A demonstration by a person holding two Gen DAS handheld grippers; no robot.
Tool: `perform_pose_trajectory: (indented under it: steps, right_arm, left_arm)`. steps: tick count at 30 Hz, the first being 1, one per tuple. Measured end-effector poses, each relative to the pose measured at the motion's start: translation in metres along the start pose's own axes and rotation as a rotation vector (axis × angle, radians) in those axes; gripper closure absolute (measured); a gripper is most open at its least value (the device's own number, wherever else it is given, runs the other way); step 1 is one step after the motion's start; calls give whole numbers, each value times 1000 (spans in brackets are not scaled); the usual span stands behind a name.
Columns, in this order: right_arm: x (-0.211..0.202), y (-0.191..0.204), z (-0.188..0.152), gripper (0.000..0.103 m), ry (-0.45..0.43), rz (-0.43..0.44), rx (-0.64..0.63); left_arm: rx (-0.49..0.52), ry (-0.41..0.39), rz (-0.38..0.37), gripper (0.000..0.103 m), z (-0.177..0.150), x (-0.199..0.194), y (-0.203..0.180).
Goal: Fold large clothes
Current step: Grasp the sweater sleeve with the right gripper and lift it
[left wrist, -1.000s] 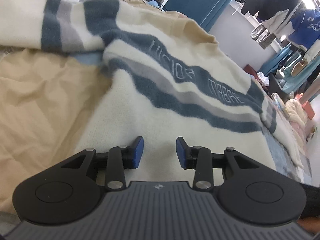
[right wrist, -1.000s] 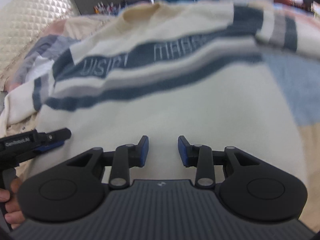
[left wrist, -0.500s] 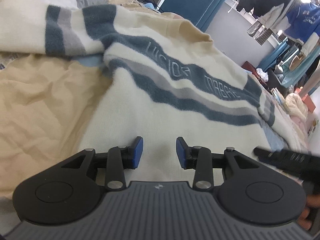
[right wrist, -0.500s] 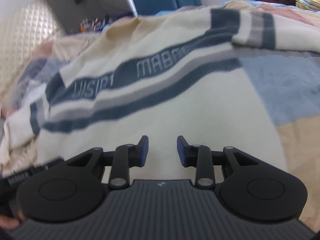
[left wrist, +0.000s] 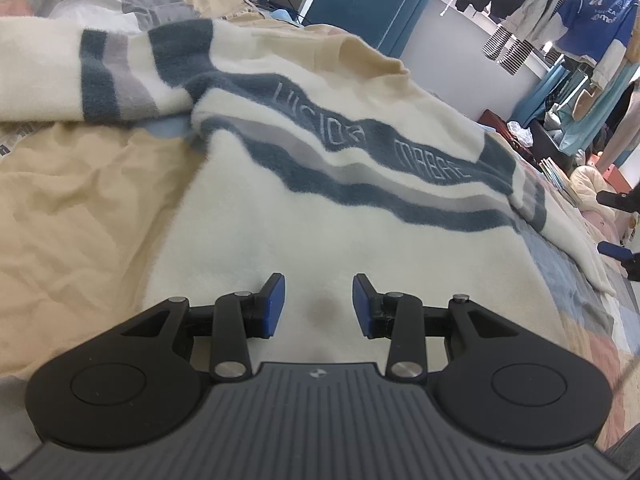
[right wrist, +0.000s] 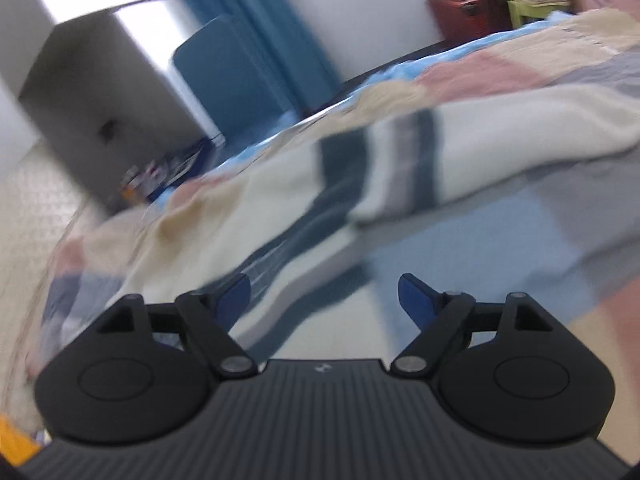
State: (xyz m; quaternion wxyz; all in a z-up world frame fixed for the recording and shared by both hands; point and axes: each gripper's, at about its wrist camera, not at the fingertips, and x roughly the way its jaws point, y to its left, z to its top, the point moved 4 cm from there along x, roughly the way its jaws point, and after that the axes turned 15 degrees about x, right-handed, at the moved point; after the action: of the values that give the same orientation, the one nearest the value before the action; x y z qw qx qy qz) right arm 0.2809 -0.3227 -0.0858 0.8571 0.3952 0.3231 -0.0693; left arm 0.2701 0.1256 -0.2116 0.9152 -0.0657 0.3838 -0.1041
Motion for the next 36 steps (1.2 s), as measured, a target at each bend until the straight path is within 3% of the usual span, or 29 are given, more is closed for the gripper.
perform_pose_trajectory:
  steps: [3, 8, 11, 15, 19, 23, 25, 29, 33, 36]
  right_arm:
    - [21, -43, 34, 20, 10, 1, 105]
    - [59, -124, 72, 20, -56, 4, 261]
    - [78, -165, 92, 20, -138, 6, 325]
    - [94, -201, 122, 22, -232, 86, 390]
    - [109, -226, 148, 35, -324, 133, 445]
    - [118, -232, 168, 54, -367, 129, 405]
    - [117, -234, 179, 86, -396, 83, 381]
    - [104, -227, 198, 92, -450, -11, 340]
    - [83, -196, 214, 92, -483, -2, 246]
    - [57, -159, 217, 93, -513, 35, 169]
  left_arm:
    - [1, -7, -6, 60, 1, 0, -2]
    - [-13, -14, 7, 60, 0, 5, 0]
    - [-35, -19, 15, 60, 1, 10, 1]
    - [-58, -26, 34, 60, 6, 18, 4]
    - [-52, -21, 58, 60, 12, 30, 2]
    - [-41, -21, 80, 60, 16, 36, -4]
    - [-44, -20, 85, 60, 17, 37, -5]
    - [-57, -15, 77, 60, 20, 38, -5]
    - [-79, 5, 38, 60, 19, 31, -5]
    - [-57, 18, 56, 60, 16, 28, -6]
